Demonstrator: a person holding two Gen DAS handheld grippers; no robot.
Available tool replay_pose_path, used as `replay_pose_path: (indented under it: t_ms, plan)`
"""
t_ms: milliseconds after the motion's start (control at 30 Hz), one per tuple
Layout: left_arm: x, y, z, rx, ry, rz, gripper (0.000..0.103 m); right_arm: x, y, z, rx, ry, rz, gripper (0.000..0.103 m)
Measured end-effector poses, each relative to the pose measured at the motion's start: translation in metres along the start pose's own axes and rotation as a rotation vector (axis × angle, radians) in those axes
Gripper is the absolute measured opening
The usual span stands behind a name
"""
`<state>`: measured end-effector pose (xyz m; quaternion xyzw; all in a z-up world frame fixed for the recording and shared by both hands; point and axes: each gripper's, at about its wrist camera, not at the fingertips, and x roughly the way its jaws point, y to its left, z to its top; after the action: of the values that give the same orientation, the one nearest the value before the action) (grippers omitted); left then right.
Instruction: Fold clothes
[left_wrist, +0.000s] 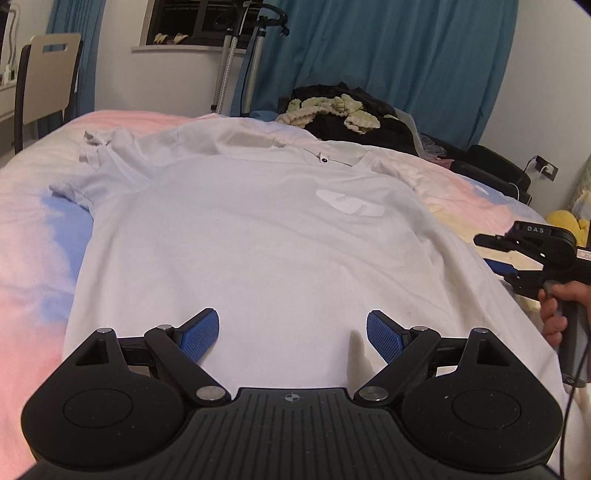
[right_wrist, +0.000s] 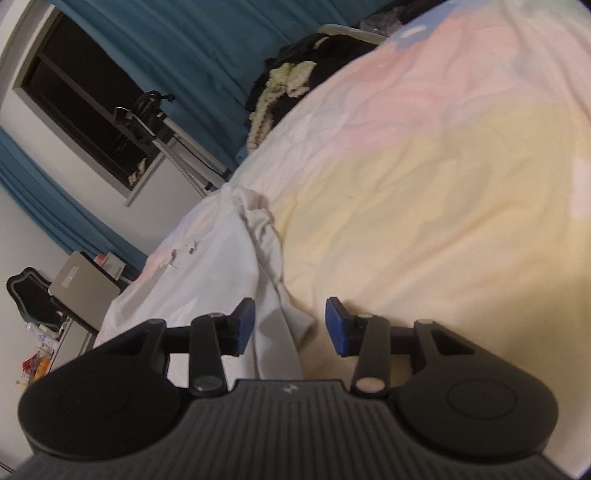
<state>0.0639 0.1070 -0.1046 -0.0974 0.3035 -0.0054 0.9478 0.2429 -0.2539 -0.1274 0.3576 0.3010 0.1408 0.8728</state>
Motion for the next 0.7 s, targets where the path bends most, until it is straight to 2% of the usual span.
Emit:
replay_pose_path:
  t_ms: [167,233,267,333,467,700]
  plan:
    - [0.0,0.0,0.0,-0.022,0.003,0.0,0.089,0.028,-0.015,0.021,0.124,0.013,0.095,0.044]
    - [0.001,0.0,0.0,-0.025,0.005,0.0,0.089,0.042,-0.017,0.027,0.129,0.056,0.069,0.042]
    - [0.002,-0.001,0.0,-0.027,0.006,0.0,0.089,0.047,-0.018,0.029,0.121,0.078,0.039,0.039]
    - [0.005,-0.002,0.001,-0.029,0.009,0.0,0.089,0.051,-0.02,0.029,0.097,0.106,-0.015,0.02]
    - [0.014,-0.004,0.002,-0.029,0.017,-0.006,0.089,0.045,-0.03,0.024,0.134,0.134,-0.021,0.018]
    - [0.012,-0.003,0.002,-0.048,0.014,-0.013,0.089,0.037,-0.025,0.01,0.153,0.201,0.018,0.021]
